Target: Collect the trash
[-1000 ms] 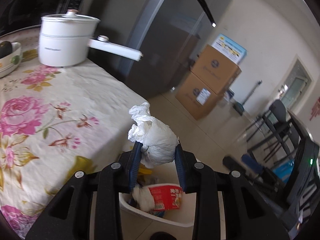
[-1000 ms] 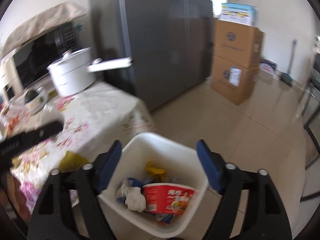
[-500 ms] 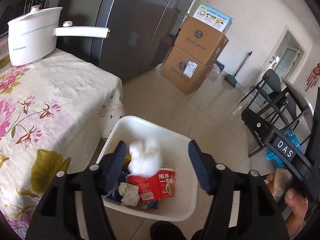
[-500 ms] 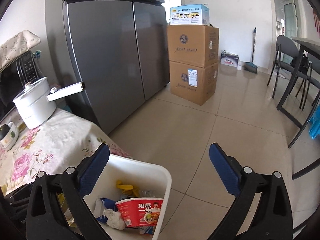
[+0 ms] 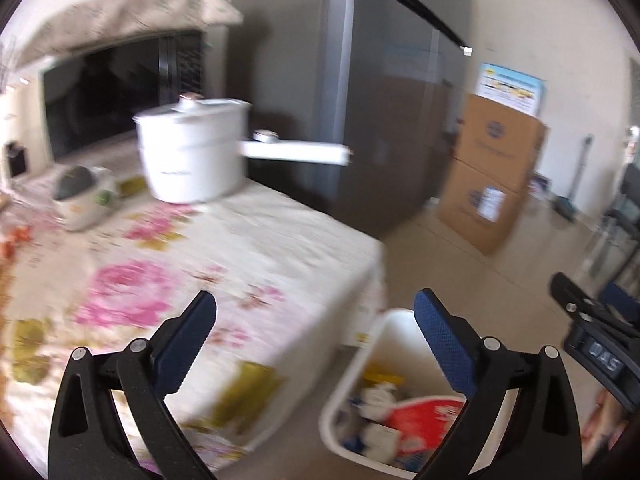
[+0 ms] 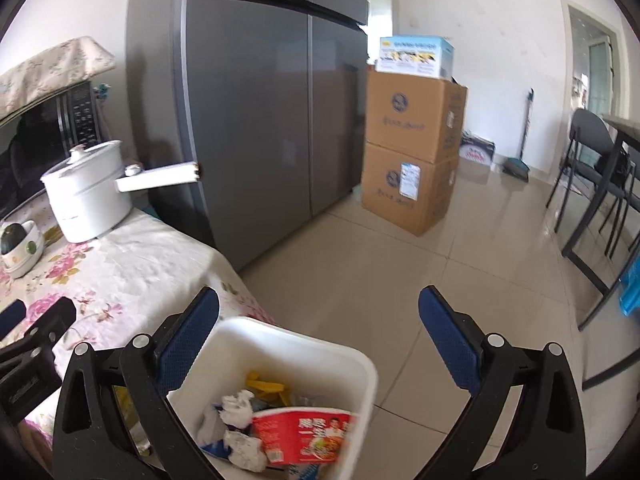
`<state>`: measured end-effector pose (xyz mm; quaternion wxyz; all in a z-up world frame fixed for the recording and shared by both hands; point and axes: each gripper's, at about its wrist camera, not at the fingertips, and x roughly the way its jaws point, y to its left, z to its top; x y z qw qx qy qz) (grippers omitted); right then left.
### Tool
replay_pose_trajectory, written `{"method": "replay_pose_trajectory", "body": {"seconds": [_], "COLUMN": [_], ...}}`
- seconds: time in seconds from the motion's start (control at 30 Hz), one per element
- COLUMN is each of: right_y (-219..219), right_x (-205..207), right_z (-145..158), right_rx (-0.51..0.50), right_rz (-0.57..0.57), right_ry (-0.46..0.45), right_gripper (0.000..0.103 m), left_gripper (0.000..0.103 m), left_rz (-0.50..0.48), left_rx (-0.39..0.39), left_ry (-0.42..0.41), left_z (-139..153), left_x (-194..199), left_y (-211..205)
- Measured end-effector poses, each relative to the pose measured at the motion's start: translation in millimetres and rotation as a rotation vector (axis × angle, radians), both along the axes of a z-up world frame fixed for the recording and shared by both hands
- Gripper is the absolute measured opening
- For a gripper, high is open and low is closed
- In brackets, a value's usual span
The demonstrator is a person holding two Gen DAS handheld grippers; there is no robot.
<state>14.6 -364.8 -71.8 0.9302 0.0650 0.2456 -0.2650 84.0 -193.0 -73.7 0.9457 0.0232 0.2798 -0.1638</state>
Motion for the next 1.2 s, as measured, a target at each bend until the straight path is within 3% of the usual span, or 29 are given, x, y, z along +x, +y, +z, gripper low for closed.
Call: {"method": "replay_pose_trajectory", "body": {"seconds": [0.1, 0.3, 0.47, 0.63, 1.2], "right_y": [14, 38, 57, 77, 129], "right_x": [10, 26, 35, 42, 73], "right_z": [1, 3, 3, 6, 4], "right_rx": [-0.02, -0.05, -0.062, -0.102, -0.113], "right_rz": [0.02, 0.049, 0.089, 0.113, 0.211], "right_ry": [0.003, -0.008, -0.012, -0.028, -0.019], "right_gripper": [0.096, 0.096, 0.096, 0.096, 0.096], "left_gripper": [0.096, 0.096, 0.096, 0.096, 0.096], "left_rz": [0.06, 0.105, 0.133, 0.186, 0.311], "left_rx": [0.002, -0.085, -0.112, -0.064, -0.034], "left_ry": [-0.033, -0.098, -0.048, -0.012, 0.049], "left_z": [4, 17, 18, 14, 4], "left_x": [5, 2, 9, 13, 26], "left_y": [16, 50, 65, 73, 127]}}
